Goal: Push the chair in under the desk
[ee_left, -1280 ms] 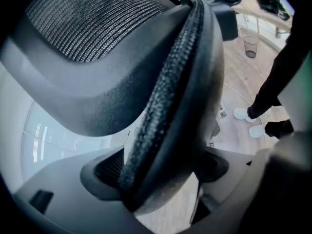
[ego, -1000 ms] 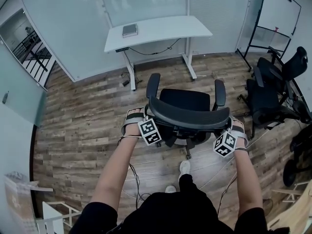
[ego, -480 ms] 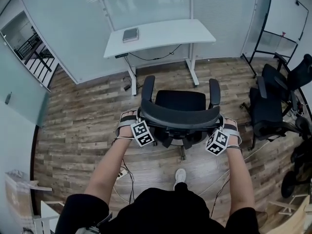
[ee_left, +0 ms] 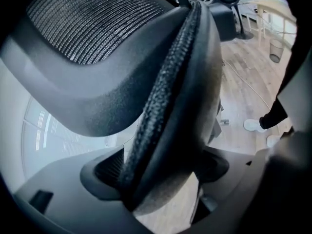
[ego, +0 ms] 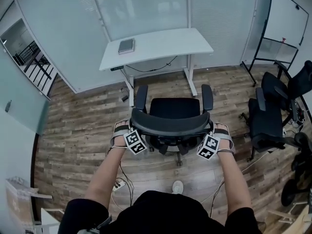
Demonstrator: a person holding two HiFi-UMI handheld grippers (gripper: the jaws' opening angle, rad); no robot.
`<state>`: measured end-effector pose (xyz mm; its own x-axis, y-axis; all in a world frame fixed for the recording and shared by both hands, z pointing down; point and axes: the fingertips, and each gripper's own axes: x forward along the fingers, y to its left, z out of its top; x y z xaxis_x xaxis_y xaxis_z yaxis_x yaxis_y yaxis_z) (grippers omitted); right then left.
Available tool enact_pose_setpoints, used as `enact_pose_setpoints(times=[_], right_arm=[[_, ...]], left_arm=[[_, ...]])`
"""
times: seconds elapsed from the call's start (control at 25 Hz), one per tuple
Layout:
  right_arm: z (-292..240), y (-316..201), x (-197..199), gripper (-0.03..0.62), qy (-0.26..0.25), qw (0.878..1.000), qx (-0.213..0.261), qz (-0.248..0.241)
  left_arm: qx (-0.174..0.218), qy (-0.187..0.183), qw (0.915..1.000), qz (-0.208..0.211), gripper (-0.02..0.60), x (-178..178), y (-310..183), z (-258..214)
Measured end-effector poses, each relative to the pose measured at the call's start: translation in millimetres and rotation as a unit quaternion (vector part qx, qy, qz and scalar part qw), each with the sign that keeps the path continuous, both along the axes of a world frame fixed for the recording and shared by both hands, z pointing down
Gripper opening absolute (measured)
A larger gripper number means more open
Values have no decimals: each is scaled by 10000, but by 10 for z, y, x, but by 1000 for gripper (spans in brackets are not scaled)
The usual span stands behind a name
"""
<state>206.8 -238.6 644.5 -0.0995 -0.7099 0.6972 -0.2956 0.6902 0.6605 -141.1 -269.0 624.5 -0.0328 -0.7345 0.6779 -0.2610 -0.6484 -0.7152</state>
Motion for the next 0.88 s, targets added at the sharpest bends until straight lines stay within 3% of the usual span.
enact_pose_setpoints(times=[0.44, 0.68, 0.88], right_arm=[[56, -620, -34, 430, -17, 9998, -120, -148], [77, -1022, -38, 449, -20, 9993, -184, -327], [35, -1497, -25, 396, 158, 9988, -161, -440]], left_arm=[[-106, -71, 9999, -89, 430, -37, -572, 73], [153, 42, 9997, -209, 430, -45, -951, 43], [-392, -242, 9988, -151, 431, -83, -1247, 87]])
